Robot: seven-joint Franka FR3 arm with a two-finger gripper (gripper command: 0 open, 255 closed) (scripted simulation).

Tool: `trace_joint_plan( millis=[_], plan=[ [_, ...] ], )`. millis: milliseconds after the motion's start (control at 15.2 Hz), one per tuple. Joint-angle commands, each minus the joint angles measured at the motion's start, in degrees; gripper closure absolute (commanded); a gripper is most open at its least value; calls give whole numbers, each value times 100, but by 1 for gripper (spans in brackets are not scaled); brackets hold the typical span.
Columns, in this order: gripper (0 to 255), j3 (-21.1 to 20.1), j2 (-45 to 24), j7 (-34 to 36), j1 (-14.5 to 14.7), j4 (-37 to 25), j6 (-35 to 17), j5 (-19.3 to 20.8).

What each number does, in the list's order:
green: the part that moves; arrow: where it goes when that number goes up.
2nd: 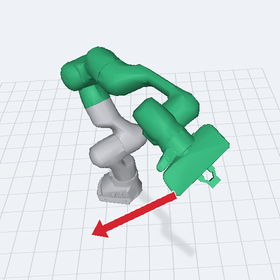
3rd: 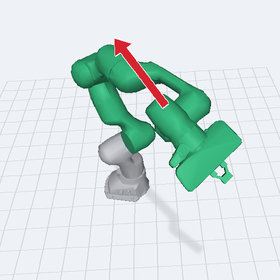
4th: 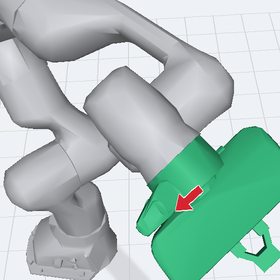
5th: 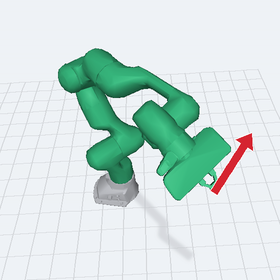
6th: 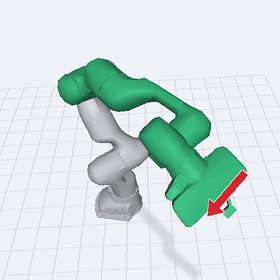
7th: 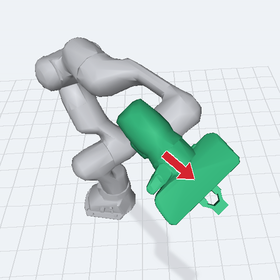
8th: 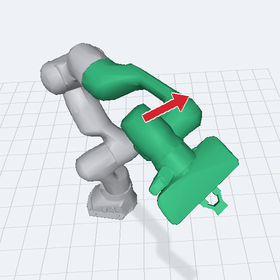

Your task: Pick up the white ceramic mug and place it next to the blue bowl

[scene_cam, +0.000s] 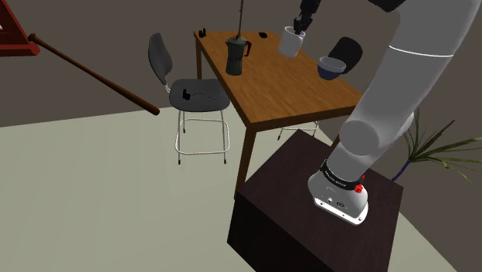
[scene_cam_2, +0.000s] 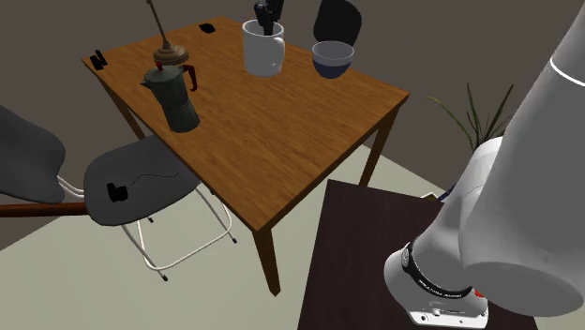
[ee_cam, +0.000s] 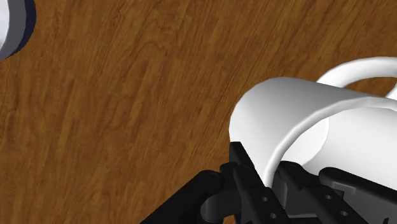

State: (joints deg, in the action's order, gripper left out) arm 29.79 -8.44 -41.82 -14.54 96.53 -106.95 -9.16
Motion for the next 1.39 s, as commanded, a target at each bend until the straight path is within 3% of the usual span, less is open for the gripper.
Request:
trace_joint_plan(
  millis=[0, 462, 594, 726, 1320],
  plan=[
    [255, 83, -448, -317, -228, -535, 175, -255],
    [255, 73, -2186, -1041, -1373, -2945, 1103, -1095],
    [255, -14, -2825, -1119, -1843, -3989, 1521, -1329],
    [255, -175, -3696, -1061, -2474, -5552, 2151, -1580],
    [255, -93, -3287, -1287, -2054, -4054, 1154, -1478]
  ],
)
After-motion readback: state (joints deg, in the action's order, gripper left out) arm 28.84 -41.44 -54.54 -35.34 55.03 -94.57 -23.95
